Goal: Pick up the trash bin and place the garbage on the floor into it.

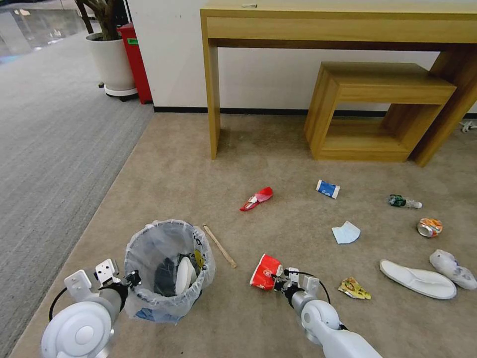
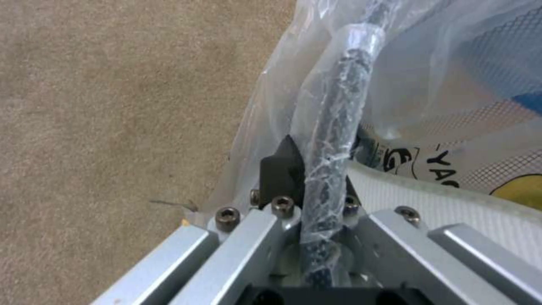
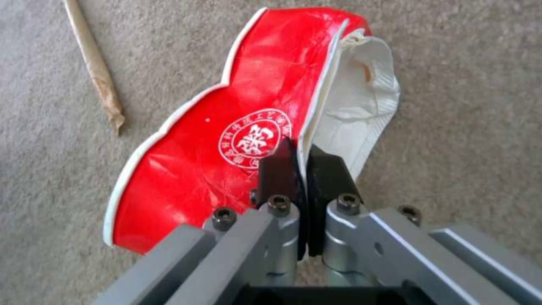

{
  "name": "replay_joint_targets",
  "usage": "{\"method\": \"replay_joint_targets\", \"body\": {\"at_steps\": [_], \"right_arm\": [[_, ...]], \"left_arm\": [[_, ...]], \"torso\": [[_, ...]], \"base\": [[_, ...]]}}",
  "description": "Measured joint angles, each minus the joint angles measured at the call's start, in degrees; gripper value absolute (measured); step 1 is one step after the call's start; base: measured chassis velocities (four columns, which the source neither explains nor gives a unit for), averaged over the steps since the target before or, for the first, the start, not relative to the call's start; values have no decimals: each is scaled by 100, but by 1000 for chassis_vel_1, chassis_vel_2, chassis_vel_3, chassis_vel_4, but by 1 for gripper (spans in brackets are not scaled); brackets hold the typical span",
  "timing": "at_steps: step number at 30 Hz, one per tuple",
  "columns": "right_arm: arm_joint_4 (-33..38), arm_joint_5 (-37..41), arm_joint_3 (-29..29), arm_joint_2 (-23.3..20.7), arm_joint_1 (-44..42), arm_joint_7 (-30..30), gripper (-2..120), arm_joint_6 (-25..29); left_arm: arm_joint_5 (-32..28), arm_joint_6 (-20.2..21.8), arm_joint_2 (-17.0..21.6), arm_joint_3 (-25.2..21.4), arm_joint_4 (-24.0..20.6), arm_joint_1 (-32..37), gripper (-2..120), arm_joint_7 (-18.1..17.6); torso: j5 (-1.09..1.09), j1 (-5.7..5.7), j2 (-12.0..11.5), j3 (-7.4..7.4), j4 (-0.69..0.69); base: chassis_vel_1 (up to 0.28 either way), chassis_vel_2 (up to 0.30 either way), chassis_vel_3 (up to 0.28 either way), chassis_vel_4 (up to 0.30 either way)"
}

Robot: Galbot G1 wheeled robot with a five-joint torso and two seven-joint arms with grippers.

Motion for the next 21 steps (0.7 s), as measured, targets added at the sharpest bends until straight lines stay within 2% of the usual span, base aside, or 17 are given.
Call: {"method": "replay_joint_targets", "body": {"at_steps": [7, 11, 21], "right_arm": [[118, -44, 24, -126, -88, -39, 0, 75], [132, -71, 80, -226, -150, -278, 0, 327], [243, -229, 413, -554, -326, -1813, 0, 1439]], "left_arm": [[-2, -1, 11, 13, 26, 1, 0, 9], [20, 0, -3, 42, 73, -6, 0, 15], [153, 11, -87, 134, 183, -24, 0, 66]], "torso": [[-2, 0, 0, 0, -1], [-2, 0, 0, 1, -3], [-1, 0, 0, 1, -2]], "base": [[0, 0, 0, 0], [0, 0, 0, 0], [0, 0, 0, 0]]}}
